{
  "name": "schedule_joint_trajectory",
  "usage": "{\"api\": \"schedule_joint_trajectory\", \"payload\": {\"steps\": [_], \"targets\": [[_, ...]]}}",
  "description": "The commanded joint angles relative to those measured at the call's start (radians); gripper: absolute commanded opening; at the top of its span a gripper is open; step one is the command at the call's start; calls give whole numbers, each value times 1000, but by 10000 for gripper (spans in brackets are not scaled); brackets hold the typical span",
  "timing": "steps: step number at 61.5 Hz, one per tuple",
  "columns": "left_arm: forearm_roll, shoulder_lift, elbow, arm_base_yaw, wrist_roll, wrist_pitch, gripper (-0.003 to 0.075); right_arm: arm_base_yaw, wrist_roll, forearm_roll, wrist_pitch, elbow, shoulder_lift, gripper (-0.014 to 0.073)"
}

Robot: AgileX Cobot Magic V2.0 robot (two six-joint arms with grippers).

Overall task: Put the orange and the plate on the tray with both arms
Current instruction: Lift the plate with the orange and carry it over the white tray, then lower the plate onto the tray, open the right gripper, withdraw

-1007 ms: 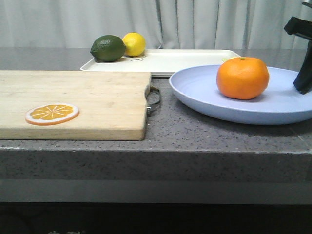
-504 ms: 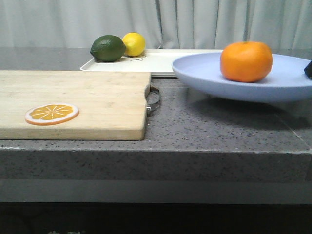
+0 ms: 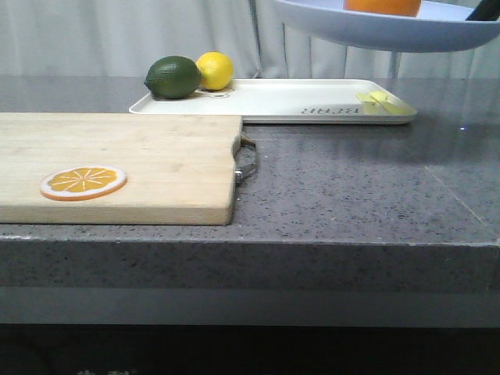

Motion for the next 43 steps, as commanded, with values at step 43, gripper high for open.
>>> {"api": "schedule_joint_trajectory", "payload": {"steps": [43], "targets": [[-11,13,-20,2,-7,-89,-18,266,474,-122,92,-1024,655,-110]]}}
